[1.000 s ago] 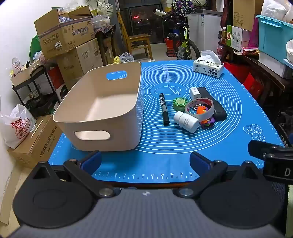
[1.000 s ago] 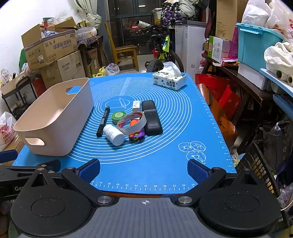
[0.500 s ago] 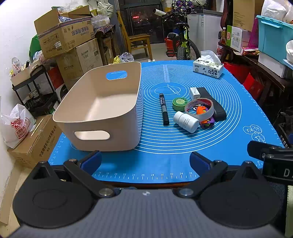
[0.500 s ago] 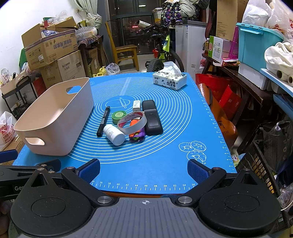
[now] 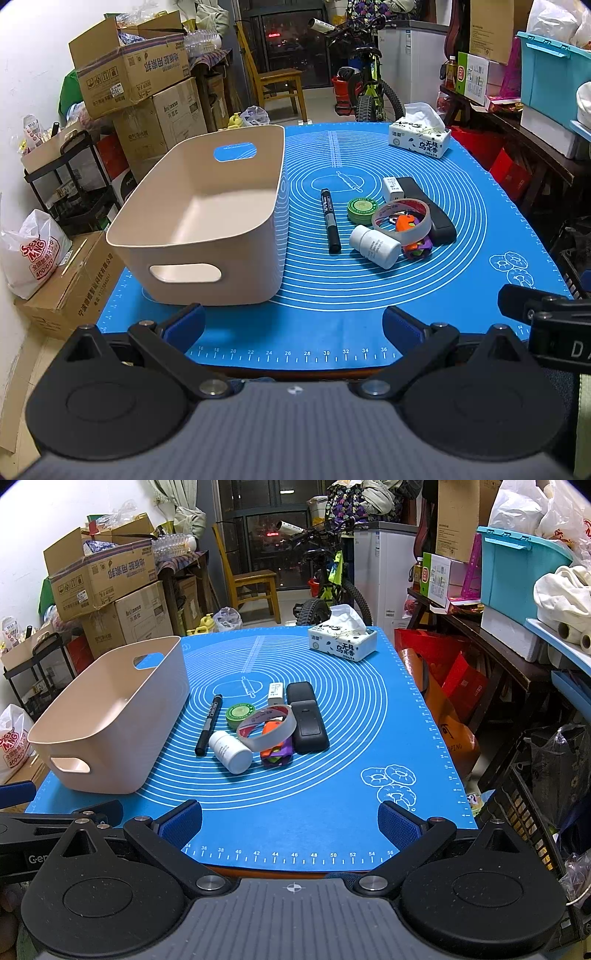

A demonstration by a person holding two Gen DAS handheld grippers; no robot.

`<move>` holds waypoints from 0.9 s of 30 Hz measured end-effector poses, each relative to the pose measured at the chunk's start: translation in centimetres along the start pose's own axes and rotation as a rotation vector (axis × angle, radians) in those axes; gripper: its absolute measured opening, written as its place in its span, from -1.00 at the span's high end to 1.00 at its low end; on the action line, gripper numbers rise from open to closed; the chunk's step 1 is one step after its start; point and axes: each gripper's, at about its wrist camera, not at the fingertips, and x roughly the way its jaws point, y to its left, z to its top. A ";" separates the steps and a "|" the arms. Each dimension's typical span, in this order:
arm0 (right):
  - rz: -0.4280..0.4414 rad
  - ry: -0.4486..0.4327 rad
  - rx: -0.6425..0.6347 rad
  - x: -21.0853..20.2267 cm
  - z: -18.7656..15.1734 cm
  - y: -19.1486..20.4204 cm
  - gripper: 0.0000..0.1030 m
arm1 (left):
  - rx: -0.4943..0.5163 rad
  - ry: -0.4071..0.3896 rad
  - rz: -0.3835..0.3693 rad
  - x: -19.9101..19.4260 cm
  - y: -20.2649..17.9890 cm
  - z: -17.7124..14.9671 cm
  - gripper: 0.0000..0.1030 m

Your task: Organize rigid objects

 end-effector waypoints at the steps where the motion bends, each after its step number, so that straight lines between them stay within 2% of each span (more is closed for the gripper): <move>1: 0.000 -0.001 0.000 0.0 0.0 0.0 -0.95 | 0.000 0.000 0.000 0.0 0.0 0.0 -0.96; 27: 0.000 -0.004 -0.001 -0.2 0.0 -0.1 -0.95 | -0.003 -0.020 0.009 -0.3 0.0 0.0 -0.96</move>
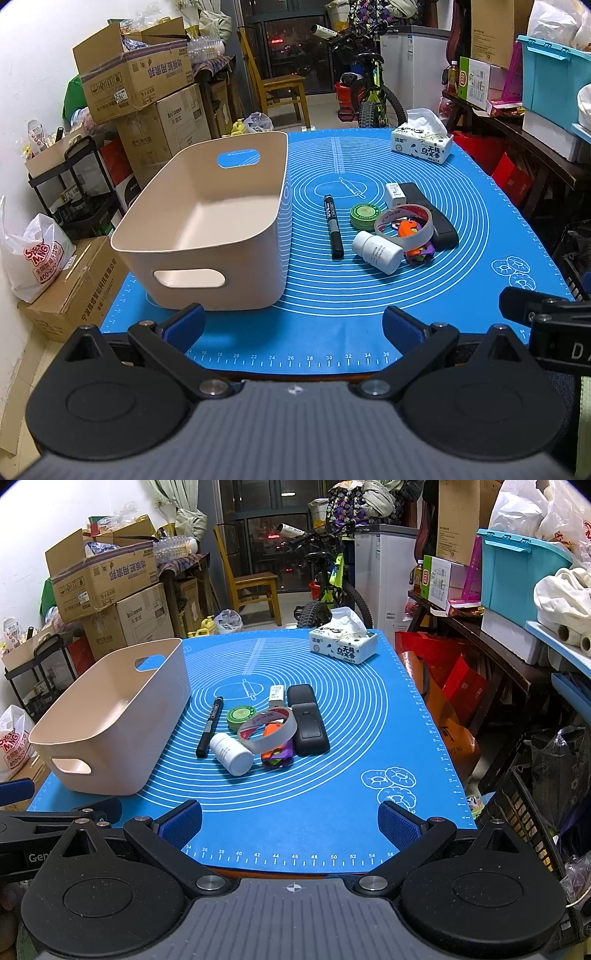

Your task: Organize rigid objects

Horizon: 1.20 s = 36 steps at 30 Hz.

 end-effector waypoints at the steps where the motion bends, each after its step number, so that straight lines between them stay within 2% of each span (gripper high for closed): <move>1: 0.000 0.000 0.000 0.0 0.0 0.0 -0.95 | 0.000 0.000 0.000 0.0 0.0 0.0 -0.96; 21: 0.006 -0.006 0.004 -0.5 0.4 0.0 -0.95 | -0.003 -0.001 0.004 -0.1 0.1 0.3 -0.96; 27: 0.045 0.002 0.045 -0.6 2.0 -0.2 -0.95 | -0.034 0.000 0.013 -0.6 1.6 2.5 -0.96; 36: 0.103 -0.037 0.035 0.2 5.7 0.8 -0.95 | -0.065 -0.053 0.094 -1.0 5.1 8.1 -0.97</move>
